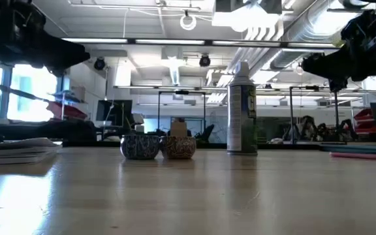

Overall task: Apply microfiber cloth
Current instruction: Return to home position

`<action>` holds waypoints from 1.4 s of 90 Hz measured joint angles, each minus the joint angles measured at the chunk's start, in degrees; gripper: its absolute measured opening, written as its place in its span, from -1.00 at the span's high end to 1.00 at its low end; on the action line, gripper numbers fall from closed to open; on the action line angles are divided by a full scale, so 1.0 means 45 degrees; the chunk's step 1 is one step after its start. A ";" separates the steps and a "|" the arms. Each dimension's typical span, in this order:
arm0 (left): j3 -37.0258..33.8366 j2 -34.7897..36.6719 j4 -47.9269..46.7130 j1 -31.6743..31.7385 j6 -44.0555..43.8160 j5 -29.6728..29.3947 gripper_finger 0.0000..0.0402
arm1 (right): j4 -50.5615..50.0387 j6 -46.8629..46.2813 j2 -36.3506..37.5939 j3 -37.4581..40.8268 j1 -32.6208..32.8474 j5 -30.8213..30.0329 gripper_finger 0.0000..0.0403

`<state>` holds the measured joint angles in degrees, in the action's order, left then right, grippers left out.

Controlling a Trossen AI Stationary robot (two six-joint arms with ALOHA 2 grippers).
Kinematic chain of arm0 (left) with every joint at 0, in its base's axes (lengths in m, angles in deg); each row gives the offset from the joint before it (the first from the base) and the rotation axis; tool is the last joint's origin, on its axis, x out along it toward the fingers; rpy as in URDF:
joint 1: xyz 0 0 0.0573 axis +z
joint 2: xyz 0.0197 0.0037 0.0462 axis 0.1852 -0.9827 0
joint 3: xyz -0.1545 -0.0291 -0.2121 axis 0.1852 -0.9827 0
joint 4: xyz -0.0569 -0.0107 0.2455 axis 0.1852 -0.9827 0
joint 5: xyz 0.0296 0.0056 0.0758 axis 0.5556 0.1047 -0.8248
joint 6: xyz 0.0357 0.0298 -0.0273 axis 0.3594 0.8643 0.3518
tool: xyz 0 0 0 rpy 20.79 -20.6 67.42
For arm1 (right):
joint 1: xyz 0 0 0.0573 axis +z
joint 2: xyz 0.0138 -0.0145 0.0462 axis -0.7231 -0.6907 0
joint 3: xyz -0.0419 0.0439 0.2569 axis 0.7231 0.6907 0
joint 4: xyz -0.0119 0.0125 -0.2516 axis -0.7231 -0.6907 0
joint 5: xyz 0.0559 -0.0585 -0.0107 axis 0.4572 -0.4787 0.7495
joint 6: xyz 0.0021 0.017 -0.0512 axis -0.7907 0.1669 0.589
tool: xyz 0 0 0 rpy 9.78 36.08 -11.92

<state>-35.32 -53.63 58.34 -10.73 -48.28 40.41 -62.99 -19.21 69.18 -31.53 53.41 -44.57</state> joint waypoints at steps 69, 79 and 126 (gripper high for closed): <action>0.0000 -0.0005 -0.0413 -0.0010 0.0311 0.0874 0.82 | -0.0005 0.0000 0.0000 0.0000 0.0001 0.0005 1.00; 0.0000 -0.0005 -0.0413 -0.0010 0.0312 0.0874 0.82 | -0.0005 0.0001 0.0000 0.0000 0.0000 0.0005 1.00; 0.0000 -0.0005 -0.0423 -0.0010 0.0316 0.0870 0.82 | -0.0010 0.0000 0.0000 -0.0003 0.0002 0.0005 1.00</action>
<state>-35.32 -53.66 56.44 -10.77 -46.86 44.32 -63.03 -19.21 69.18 -31.54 53.41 -44.55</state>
